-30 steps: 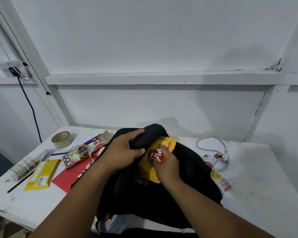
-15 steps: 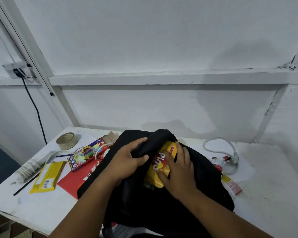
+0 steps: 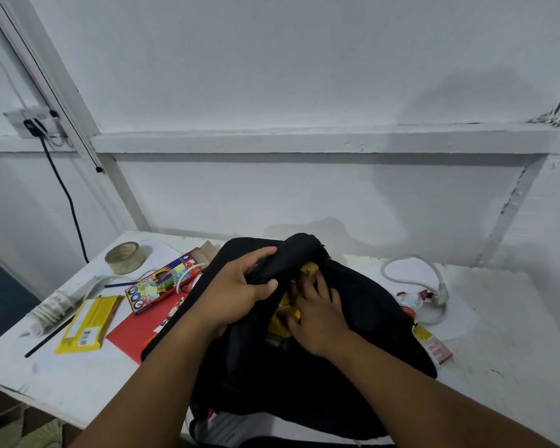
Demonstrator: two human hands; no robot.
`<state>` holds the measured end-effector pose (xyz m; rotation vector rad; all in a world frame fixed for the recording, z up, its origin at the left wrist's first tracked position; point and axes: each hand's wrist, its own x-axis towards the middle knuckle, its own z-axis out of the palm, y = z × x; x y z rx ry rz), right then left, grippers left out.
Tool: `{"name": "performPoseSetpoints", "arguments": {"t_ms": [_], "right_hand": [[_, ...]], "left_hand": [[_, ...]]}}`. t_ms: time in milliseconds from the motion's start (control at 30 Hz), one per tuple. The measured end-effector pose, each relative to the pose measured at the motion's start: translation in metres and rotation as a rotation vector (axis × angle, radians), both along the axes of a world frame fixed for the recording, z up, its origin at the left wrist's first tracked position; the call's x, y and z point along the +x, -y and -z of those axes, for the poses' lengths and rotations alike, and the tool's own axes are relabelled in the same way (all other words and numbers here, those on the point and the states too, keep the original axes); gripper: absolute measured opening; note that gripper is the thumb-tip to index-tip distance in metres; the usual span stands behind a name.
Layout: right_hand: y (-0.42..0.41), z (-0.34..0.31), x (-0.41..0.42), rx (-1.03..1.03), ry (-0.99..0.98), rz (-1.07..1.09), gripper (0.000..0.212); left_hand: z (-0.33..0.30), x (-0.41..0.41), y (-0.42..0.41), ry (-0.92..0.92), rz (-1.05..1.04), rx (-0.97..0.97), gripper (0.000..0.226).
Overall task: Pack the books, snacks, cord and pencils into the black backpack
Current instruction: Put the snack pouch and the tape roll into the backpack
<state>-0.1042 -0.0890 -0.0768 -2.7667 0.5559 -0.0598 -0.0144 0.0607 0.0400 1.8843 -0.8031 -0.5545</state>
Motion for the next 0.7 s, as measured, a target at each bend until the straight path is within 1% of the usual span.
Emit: {"name": "performPoseSetpoints", "arguments": {"t_ms": [200, 267, 300, 333, 400, 433, 467, 500, 567, 633, 700], "right_hand": [[0.003, -0.007, 0.002, -0.016, -0.003, -0.026, 0.071], [0.008, -0.001, 0.002, 0.045, 0.029, -0.036, 0.066], [0.009, 0.002, -0.001, 0.117, 0.119, -0.036, 0.059], [0.01, 0.002, -0.004, 0.208, 0.277, -0.018, 0.048], [0.012, -0.003, -0.014, 0.348, 0.674, 0.115, 0.03], [0.014, -0.01, -0.018, 0.378, 0.838, 0.199, 0.028], [0.015, -0.02, -0.02, 0.392, 0.945, 0.249, 0.029], [0.015, -0.033, -0.021, 0.402, 1.007, 0.27, 0.031], [0.008, -0.058, -0.017, 0.434, 1.063, 0.243, 0.031], [0.0, -0.077, -0.01, 0.448, 1.083, 0.161, 0.028], [-0.009, -0.086, 0.0, 0.434, 1.069, 0.079, 0.026]], "left_hand": [[-0.001, -0.002, 0.004, 0.008, 0.016, -0.035, 0.056], [0.0, -0.002, 0.002, -0.013, -0.002, -0.032, 0.056], [0.003, -0.002, 0.0, -0.031, -0.016, -0.028, 0.057], [0.007, -0.003, -0.002, -0.052, -0.034, -0.023, 0.058], [0.015, -0.007, -0.006, -0.067, -0.067, -0.019, 0.06], [0.021, -0.011, -0.007, -0.065, -0.063, -0.023, 0.061], [0.027, -0.014, -0.007, -0.071, -0.045, -0.027, 0.063], [0.033, -0.018, -0.007, -0.088, -0.018, -0.032, 0.063], [0.043, -0.024, -0.007, -0.14, 0.044, -0.035, 0.061], [0.048, -0.021, -0.01, -0.208, 0.069, -0.038, 0.057], [0.049, -0.01, -0.017, -0.263, 0.033, -0.071, 0.051]]}}
